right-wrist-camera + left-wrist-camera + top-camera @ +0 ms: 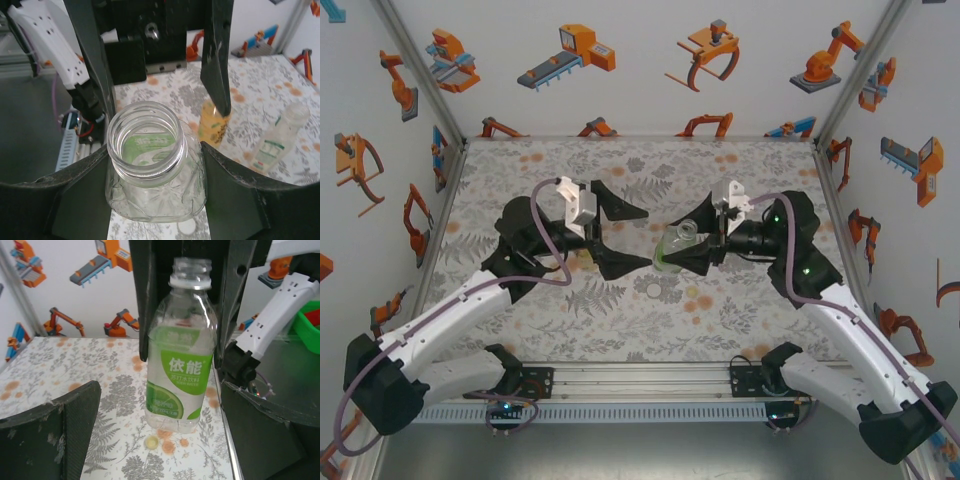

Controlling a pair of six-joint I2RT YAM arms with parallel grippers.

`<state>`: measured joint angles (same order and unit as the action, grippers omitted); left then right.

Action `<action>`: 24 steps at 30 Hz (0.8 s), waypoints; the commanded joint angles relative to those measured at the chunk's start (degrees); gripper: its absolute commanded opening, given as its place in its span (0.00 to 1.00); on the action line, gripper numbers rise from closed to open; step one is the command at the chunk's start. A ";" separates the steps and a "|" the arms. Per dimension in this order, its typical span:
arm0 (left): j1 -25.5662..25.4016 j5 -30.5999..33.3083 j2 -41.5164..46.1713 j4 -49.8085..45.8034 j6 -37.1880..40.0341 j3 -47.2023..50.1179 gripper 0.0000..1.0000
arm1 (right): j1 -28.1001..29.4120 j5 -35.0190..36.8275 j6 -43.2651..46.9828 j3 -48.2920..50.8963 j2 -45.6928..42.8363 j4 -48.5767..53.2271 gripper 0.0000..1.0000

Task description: Screw on the bottle caps

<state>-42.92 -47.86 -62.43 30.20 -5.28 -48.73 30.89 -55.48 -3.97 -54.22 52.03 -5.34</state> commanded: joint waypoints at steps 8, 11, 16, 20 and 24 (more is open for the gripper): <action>-4.13 -1.15 -4.52 3.00 0.73 -4.41 0.97 | -0.10 -2.83 -9.13 -2.87 0.21 -13.63 0.42; -5.54 -0.75 -6.64 3.29 0.58 -5.80 0.98 | -0.05 -2.70 -9.88 -2.96 0.63 -14.84 0.42; -6.83 -0.84 -9.67 4.77 -0.04 -7.82 1.00 | -0.05 -2.49 -10.01 -2.90 1.05 -15.13 0.41; -7.26 -0.99 -10.96 5.32 -0.28 -8.76 0.96 | -0.05 -2.09 -10.02 -2.70 1.03 -15.16 0.41; -8.08 -1.53 -12.02 5.14 -0.19 -9.64 0.93 | -0.05 -1.40 -9.89 -2.44 0.82 -14.88 0.40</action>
<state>-50.22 -48.47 -74.17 32.77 -5.30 -56.16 30.89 -57.36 -13.13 -55.09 53.25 -17.52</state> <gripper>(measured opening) 0.933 0.568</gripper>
